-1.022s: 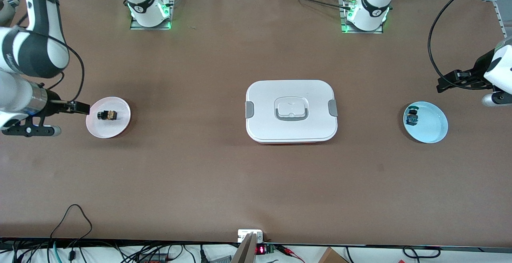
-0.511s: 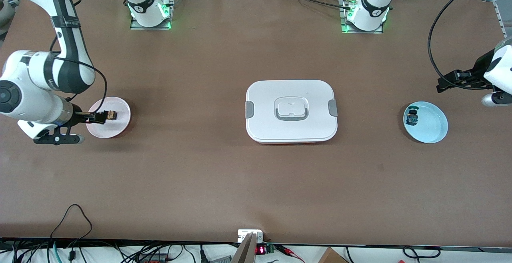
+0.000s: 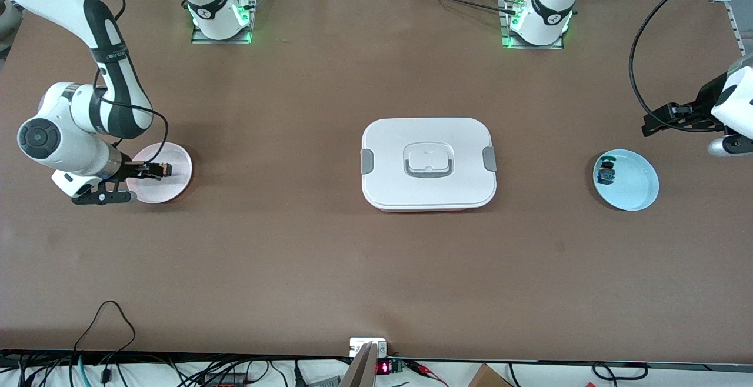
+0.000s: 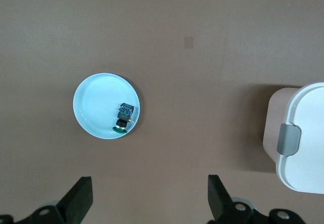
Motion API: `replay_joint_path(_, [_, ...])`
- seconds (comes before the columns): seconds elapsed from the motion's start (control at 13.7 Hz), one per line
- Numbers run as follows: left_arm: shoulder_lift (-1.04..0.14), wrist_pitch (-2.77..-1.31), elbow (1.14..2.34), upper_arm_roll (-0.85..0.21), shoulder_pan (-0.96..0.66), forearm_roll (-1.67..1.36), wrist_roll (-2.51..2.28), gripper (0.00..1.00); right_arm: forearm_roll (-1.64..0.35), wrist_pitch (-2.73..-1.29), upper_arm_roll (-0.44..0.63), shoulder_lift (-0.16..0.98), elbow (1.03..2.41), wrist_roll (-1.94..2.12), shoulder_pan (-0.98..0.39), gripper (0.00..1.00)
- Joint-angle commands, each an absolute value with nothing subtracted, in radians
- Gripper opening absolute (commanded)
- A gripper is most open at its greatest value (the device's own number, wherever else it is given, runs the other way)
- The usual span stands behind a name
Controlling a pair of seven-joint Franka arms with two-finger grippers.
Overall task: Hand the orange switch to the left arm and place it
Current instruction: 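Close the right gripper around the orange switch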
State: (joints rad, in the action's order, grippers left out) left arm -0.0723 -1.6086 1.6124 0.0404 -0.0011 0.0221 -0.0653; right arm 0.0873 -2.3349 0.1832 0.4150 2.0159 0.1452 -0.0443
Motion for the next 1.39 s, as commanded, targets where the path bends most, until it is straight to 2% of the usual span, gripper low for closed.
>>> replay_joint_path(0.0, [-0.066, -1.608, 1.615, 0.038, 0.002, 0.020, -0.048, 1.00, 0.083, -2.352, 0.178, 0.419, 2.028, 0.141, -0.040, 1.00])
replay_joint_path(0.73, [-0.066, -1.608, 1.615, 0.038, 0.003, 0.018, -0.048, 1.00, 0.080, -2.433, 0.176, 0.440, 2.115, 0.141, -0.041, 1.00])
replay_joint_path(1.31, [-0.066, -1.608, 1.615, 0.038, 0.003, 0.020, -0.048, 1.00, 0.083, -2.454, 0.176, 0.462, 2.125, 0.158, -0.028, 1.00])
